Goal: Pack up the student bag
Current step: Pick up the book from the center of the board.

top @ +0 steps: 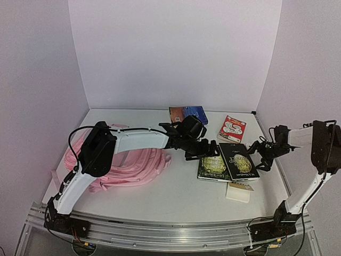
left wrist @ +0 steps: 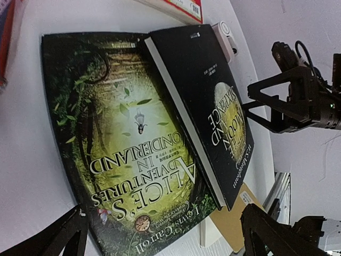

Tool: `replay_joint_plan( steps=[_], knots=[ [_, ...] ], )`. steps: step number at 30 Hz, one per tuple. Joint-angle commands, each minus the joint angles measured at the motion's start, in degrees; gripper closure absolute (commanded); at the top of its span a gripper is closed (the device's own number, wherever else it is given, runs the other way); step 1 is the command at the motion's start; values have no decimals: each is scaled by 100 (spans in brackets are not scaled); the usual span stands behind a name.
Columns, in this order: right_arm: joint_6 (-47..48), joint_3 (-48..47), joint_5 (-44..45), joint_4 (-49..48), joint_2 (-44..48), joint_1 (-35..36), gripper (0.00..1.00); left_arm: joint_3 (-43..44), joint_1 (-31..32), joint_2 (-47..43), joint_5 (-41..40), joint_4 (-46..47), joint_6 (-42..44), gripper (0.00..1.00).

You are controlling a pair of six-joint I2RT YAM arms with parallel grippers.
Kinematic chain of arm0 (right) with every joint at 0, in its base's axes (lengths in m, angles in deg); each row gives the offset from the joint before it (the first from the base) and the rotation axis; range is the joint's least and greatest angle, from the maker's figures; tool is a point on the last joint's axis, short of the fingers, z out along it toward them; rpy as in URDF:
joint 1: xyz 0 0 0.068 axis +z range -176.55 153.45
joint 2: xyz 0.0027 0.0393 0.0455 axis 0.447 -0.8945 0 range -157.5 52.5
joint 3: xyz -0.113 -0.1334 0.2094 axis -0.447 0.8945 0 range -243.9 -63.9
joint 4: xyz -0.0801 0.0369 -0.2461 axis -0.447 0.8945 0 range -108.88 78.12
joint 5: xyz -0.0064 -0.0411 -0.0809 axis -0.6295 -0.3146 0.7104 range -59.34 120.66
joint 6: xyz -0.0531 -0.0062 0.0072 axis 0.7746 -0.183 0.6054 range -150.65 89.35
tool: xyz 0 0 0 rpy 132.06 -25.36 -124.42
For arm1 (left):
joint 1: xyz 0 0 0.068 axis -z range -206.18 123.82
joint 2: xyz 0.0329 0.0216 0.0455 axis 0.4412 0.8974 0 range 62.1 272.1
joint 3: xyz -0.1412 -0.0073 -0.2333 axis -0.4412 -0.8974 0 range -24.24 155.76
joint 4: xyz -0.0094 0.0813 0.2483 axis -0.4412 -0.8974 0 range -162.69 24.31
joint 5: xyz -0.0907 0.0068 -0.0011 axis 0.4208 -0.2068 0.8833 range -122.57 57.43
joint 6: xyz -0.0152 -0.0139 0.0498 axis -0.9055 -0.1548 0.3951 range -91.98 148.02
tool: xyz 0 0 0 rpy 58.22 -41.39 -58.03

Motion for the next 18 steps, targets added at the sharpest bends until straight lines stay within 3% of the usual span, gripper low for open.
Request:
replay_joint_plan(
  steps=[1, 10, 18],
  knots=[
    [334, -121, -443, -216, -333, -34, 3, 481, 15, 206, 360, 232, -282, 1],
    [388, 272, -1520, -796, -418, -34, 7, 947, 15, 951, 519, 677, -764, 2],
    [217, 590, -1943, -1242, -302, -30, 7, 1242, 6, 1516, 923, 1069, -1120, 14]
  ],
)
